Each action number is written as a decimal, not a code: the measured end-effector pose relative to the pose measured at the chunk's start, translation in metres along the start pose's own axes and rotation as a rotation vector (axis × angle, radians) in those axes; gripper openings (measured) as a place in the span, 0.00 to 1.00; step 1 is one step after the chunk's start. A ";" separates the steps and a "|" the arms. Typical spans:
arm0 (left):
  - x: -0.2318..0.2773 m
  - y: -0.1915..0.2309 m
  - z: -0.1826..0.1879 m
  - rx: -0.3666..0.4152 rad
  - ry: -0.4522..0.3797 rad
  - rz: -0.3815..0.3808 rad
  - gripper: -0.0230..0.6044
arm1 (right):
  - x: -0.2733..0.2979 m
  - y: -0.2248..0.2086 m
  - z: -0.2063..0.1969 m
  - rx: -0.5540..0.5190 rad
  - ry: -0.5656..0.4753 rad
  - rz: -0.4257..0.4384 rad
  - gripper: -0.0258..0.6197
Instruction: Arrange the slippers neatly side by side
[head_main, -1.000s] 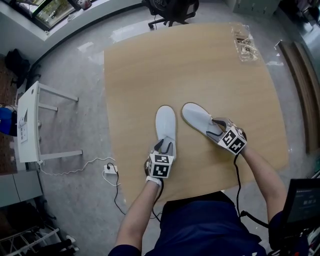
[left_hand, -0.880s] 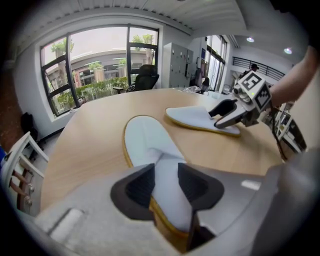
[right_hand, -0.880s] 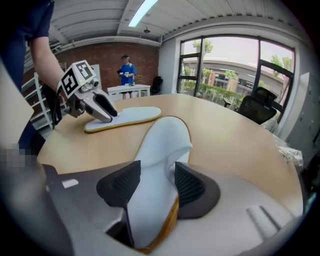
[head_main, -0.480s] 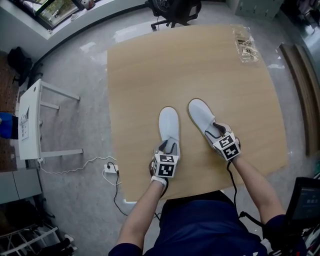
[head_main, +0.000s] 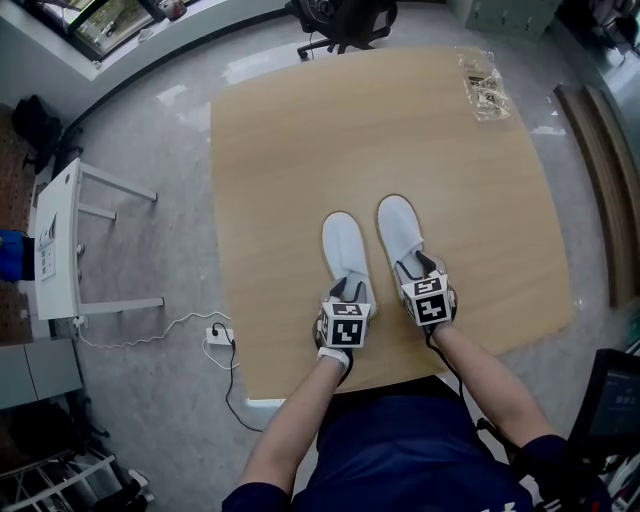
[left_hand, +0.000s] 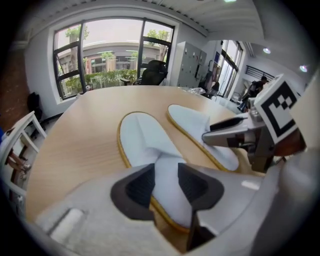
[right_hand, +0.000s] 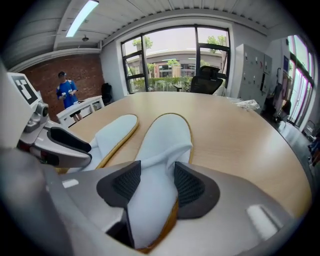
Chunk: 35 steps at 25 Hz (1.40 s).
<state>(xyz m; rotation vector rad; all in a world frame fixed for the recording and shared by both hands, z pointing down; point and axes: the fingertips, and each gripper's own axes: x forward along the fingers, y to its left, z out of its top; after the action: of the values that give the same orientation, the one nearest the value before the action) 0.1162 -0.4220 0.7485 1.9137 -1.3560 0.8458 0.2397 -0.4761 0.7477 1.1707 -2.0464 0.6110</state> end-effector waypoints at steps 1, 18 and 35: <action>0.001 -0.002 0.001 0.002 0.001 -0.004 0.27 | 0.001 0.000 -0.002 0.010 0.003 -0.013 0.38; 0.012 -0.016 0.006 0.079 0.021 0.001 0.27 | 0.001 0.010 -0.008 0.112 0.073 -0.067 0.38; 0.011 -0.019 0.010 0.054 0.007 0.017 0.29 | 0.000 0.011 -0.002 0.079 0.045 -0.047 0.38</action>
<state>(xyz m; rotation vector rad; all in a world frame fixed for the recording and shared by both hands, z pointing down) 0.1381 -0.4307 0.7487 1.9405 -1.3603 0.9051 0.2310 -0.4697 0.7486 1.2360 -1.9674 0.6943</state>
